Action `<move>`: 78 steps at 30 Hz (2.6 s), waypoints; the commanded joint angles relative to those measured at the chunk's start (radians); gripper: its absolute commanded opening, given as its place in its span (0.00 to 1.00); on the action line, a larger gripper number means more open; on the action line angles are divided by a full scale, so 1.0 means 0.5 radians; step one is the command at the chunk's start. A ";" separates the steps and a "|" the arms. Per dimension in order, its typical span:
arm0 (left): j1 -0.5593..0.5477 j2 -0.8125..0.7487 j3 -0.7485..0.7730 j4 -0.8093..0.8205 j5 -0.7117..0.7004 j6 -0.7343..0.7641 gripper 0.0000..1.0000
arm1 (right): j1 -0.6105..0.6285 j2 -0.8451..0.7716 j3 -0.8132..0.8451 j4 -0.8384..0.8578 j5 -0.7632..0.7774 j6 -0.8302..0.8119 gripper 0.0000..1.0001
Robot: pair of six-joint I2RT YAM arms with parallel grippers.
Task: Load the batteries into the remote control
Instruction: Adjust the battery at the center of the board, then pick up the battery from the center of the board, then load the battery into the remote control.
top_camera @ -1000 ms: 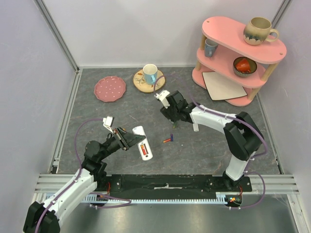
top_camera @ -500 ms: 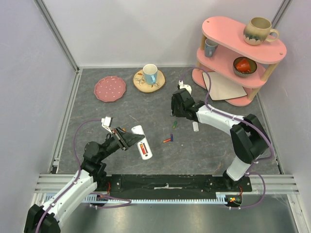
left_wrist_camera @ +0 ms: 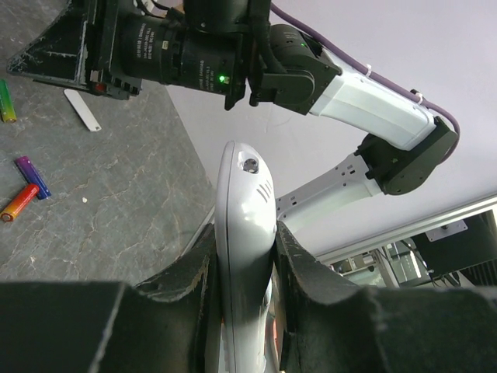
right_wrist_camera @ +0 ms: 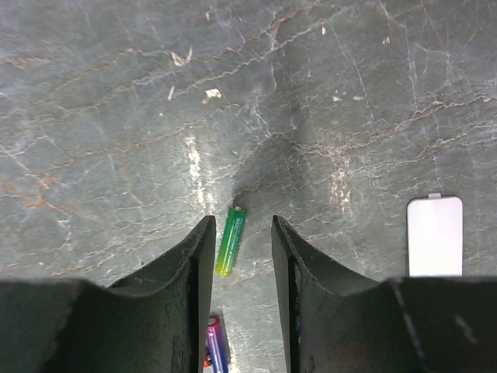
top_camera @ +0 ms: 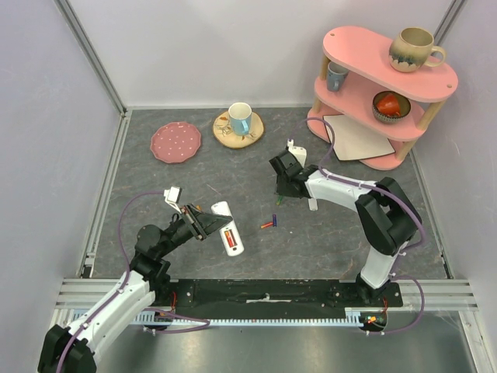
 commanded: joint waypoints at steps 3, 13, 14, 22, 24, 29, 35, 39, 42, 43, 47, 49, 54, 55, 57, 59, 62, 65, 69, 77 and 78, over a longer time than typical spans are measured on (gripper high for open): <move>-0.006 0.003 -0.205 0.061 -0.022 0.076 0.02 | 0.013 0.070 0.031 -0.007 0.035 0.040 0.43; -0.003 0.003 -0.205 0.061 -0.022 0.076 0.02 | 0.034 0.156 0.077 -0.001 0.023 0.031 0.43; -0.003 0.000 -0.205 0.058 -0.022 0.076 0.02 | 0.031 0.162 0.080 -0.001 0.026 0.031 0.42; -0.003 -0.009 -0.211 0.055 -0.022 0.076 0.02 | 0.037 0.177 0.064 -0.004 0.035 0.055 0.37; -0.003 -0.012 -0.214 0.055 -0.022 0.076 0.02 | 0.037 0.174 0.055 -0.001 0.035 0.055 0.36; -0.003 -0.012 -0.220 0.055 -0.022 0.076 0.02 | 0.049 0.171 0.031 -0.001 0.032 0.055 0.32; -0.003 -0.012 -0.220 0.055 -0.028 0.073 0.02 | 0.062 0.174 0.018 0.002 0.014 0.043 0.21; -0.003 0.000 -0.220 0.067 -0.050 0.073 0.02 | 0.065 0.162 0.024 -0.001 0.014 -0.006 0.07; -0.003 0.025 -0.220 0.091 -0.053 0.064 0.02 | 0.074 0.140 0.058 -0.022 0.048 -0.150 0.00; -0.003 0.028 -0.220 0.094 -0.059 0.061 0.02 | 0.071 0.128 0.061 -0.038 0.063 -0.229 0.00; -0.003 0.077 -0.199 0.101 -0.071 0.064 0.02 | 0.080 -0.074 0.043 -0.047 0.106 -0.410 0.00; -0.006 0.120 -0.177 0.116 -0.077 0.079 0.02 | 0.117 -0.187 0.028 -0.047 0.121 -0.500 0.00; -0.006 0.371 -0.106 0.318 -0.065 0.067 0.02 | 0.304 -0.727 -0.141 0.063 0.179 -0.751 0.00; -0.006 0.417 -0.103 0.373 -0.062 0.040 0.02 | 0.322 -0.901 -0.184 0.136 0.167 -0.764 0.00; -0.009 0.542 -0.064 0.538 -0.059 0.018 0.02 | 0.353 -1.049 -0.276 0.204 0.094 -0.791 0.00; -0.012 0.610 -0.048 0.631 -0.071 -0.001 0.02 | 0.378 -1.160 -0.285 0.208 0.023 -0.804 0.00; -0.009 0.742 -0.002 0.699 -0.096 0.024 0.02 | 0.399 -1.225 -0.343 0.290 -0.317 -0.874 0.00; -0.012 0.865 0.047 0.778 -0.108 0.045 0.02 | 0.405 -1.277 -0.350 0.306 -0.513 -0.847 0.00; -0.012 1.034 0.081 0.932 -0.129 0.006 0.02 | 0.427 -1.314 -0.322 0.360 -0.793 -0.896 0.00; -0.034 1.252 0.102 1.285 -0.194 -0.126 0.02 | 0.610 -1.434 -0.522 0.680 -0.612 -0.816 0.00; -0.034 1.252 0.102 1.288 -0.206 -0.145 0.02 | 0.641 -1.421 -0.528 0.765 -0.551 -0.822 0.00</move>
